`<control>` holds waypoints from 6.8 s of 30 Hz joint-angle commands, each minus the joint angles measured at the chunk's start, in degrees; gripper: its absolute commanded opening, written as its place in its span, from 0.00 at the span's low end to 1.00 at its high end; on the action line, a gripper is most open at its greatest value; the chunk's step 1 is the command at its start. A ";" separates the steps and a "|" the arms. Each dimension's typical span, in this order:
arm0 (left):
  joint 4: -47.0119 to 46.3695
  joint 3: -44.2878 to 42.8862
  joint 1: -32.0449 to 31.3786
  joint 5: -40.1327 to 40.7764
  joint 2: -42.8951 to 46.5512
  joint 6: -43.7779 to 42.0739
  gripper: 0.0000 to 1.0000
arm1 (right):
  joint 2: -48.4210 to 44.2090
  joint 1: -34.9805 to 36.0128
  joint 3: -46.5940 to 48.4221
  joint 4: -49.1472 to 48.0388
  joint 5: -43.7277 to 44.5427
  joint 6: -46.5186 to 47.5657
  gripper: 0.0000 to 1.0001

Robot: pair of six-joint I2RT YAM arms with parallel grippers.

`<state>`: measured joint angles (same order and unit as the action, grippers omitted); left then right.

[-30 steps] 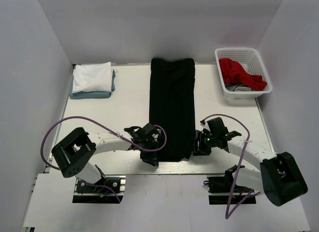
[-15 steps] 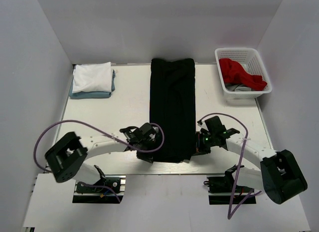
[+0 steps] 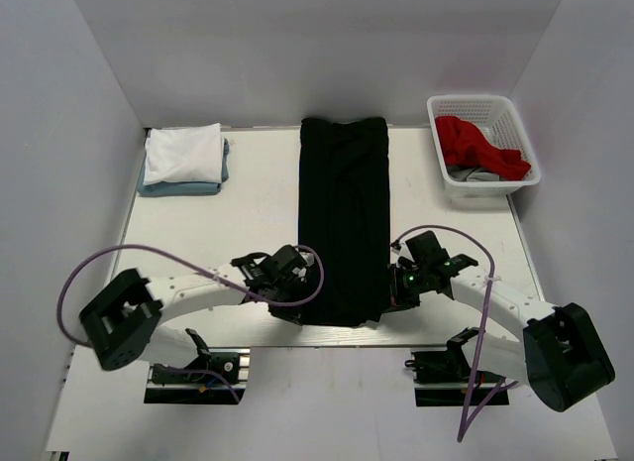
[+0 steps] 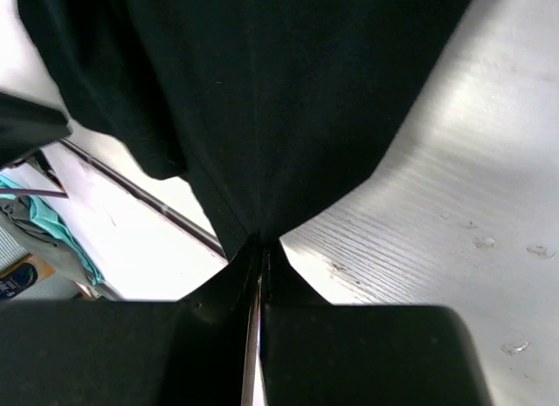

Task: Fold and stack the t-shirts
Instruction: Grab the bottom of the folded rectangular tshirt with both arms, then fold the folded rectangular tshirt in 1/3 of the way, then grab one side of the 2/3 rectangular tshirt with both arms, then fold the long partially folded tshirt into a neat square

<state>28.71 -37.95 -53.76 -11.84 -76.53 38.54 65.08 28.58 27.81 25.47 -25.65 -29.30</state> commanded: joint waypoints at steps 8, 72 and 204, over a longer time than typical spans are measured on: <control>-2.87 -2.39 -0.12 2.78 -9.60 0.39 0.39 | 0.57 0.51 -1.44 0.37 -0.28 -1.11 0.00; -4.36 -57.49 17.99 30.47 -36.49 -9.89 0.00 | 36.78 -6.69 54.17 -11.15 27.32 -0.85 0.00; 13.13 -43.34 23.78 33.45 -18.73 1.18 0.00 | 38.18 -12.76 58.93 -5.70 3.24 7.15 0.00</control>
<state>40.07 -78.41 -31.83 18.11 -94.17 39.55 101.27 16.82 81.56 20.82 -20.69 -22.28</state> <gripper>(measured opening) 0.017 0.028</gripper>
